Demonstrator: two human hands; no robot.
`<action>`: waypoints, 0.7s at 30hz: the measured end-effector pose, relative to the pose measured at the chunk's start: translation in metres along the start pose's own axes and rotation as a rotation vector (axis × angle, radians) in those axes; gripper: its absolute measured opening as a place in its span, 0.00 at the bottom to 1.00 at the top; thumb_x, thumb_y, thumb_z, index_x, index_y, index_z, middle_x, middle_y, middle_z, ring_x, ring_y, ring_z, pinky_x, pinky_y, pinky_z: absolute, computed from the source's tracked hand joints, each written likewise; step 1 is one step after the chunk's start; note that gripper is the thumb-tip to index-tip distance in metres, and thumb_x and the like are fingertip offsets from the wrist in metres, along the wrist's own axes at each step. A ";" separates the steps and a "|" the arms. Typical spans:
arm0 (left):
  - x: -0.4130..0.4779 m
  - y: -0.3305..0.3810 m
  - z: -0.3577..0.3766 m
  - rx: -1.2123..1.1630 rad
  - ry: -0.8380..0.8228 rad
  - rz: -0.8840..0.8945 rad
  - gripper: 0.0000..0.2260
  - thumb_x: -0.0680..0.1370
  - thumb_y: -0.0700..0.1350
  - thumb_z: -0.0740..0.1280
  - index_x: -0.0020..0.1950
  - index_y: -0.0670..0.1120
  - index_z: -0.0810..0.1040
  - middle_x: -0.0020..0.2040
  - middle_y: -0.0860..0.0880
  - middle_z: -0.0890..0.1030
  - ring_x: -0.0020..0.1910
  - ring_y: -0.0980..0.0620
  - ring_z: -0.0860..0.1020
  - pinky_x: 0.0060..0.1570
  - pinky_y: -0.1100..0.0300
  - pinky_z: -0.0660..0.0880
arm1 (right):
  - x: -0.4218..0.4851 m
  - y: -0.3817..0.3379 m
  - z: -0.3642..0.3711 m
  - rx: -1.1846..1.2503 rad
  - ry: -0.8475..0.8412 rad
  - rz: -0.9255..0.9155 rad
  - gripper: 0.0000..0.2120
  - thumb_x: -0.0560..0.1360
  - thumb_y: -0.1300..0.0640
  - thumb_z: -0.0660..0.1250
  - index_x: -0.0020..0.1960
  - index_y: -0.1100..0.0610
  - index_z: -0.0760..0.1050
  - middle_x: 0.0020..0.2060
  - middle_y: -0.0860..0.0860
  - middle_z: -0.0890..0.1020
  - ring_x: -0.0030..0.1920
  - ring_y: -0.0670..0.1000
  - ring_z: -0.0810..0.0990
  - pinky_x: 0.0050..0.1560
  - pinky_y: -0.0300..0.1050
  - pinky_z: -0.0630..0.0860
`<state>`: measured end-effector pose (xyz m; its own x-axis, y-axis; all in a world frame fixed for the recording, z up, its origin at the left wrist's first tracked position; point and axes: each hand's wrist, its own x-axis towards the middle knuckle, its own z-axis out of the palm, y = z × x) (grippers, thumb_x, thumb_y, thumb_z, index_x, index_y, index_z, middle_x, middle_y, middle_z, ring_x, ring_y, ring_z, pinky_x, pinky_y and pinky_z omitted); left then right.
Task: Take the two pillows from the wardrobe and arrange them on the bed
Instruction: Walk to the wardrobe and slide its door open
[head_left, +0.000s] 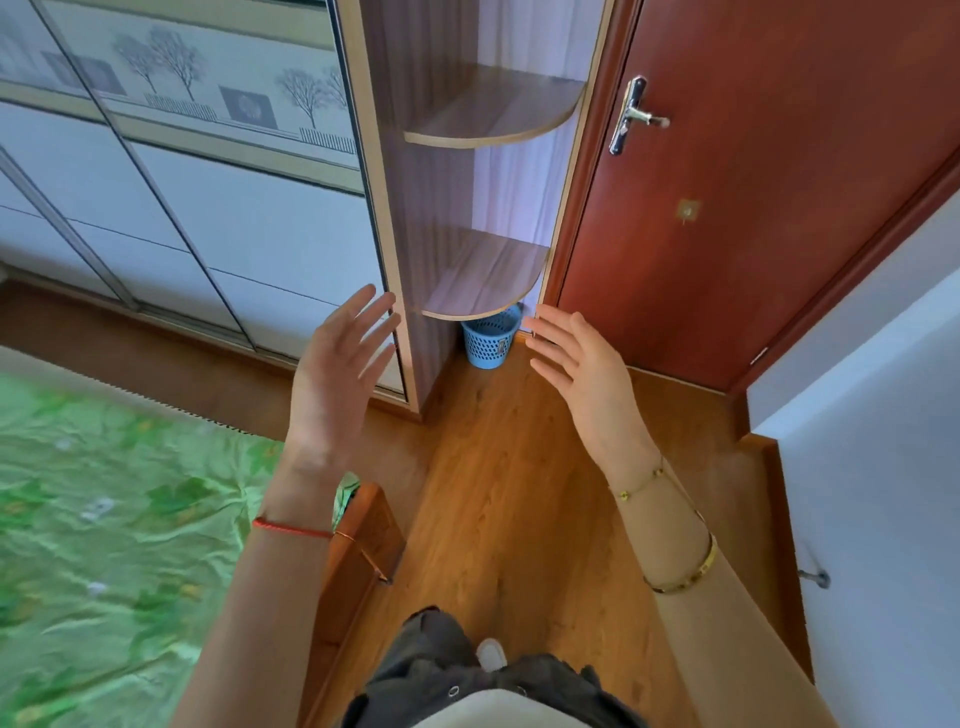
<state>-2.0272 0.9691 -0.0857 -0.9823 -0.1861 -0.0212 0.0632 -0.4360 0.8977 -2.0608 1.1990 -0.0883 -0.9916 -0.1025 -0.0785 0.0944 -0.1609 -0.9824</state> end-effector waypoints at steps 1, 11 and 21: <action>0.012 -0.001 0.000 0.000 0.017 0.004 0.20 0.86 0.47 0.49 0.75 0.45 0.71 0.70 0.48 0.78 0.70 0.50 0.76 0.74 0.49 0.66 | 0.016 0.000 0.002 -0.015 -0.028 -0.008 0.20 0.84 0.49 0.52 0.70 0.56 0.71 0.64 0.51 0.79 0.66 0.48 0.77 0.70 0.50 0.71; 0.137 -0.001 -0.049 -0.055 0.216 0.098 0.19 0.86 0.46 0.49 0.70 0.47 0.75 0.66 0.50 0.81 0.68 0.50 0.78 0.70 0.50 0.70 | 0.173 0.012 0.056 -0.029 -0.295 0.062 0.21 0.85 0.50 0.49 0.71 0.56 0.69 0.66 0.51 0.77 0.67 0.48 0.76 0.69 0.44 0.70; 0.254 0.043 -0.117 -0.109 0.468 0.215 0.18 0.84 0.47 0.55 0.69 0.46 0.77 0.66 0.48 0.82 0.67 0.49 0.78 0.72 0.49 0.69 | 0.334 0.018 0.186 -0.063 -0.507 0.162 0.19 0.84 0.50 0.52 0.68 0.56 0.74 0.63 0.51 0.80 0.65 0.50 0.77 0.70 0.50 0.71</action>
<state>-2.2536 0.8004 -0.1039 -0.7627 -0.6441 -0.0587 0.2967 -0.4291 0.8532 -2.3736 0.9790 -0.1004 -0.7966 -0.5848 -0.1534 0.2215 -0.0463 -0.9741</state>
